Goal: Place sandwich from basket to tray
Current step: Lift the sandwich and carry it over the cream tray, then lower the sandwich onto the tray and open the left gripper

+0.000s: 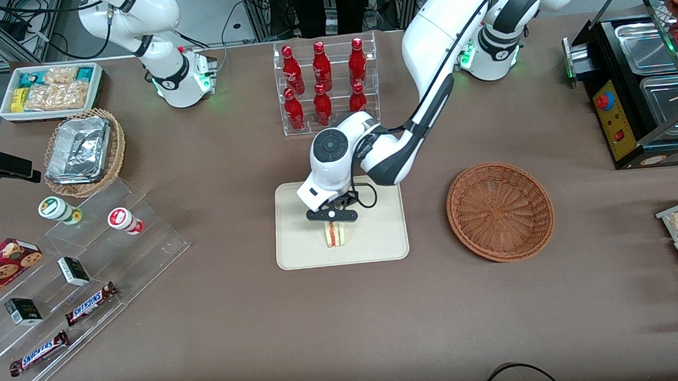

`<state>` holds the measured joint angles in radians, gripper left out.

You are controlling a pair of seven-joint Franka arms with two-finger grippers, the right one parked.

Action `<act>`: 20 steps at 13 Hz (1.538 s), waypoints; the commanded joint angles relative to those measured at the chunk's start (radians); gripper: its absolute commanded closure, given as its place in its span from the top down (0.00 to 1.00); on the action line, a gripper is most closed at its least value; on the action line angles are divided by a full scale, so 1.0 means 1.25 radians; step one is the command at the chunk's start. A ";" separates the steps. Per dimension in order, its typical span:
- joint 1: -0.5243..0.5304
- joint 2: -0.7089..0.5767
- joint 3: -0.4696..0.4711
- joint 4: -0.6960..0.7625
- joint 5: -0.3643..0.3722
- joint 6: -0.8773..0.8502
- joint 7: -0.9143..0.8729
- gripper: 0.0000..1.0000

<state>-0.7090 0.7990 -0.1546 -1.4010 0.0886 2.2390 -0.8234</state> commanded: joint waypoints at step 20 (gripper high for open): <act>0.060 -0.384 0.212 -0.011 -0.002 -0.251 -0.151 1.00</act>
<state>-0.6750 0.3903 0.0990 -1.3796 0.0882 1.9555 -1.0087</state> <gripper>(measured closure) 0.000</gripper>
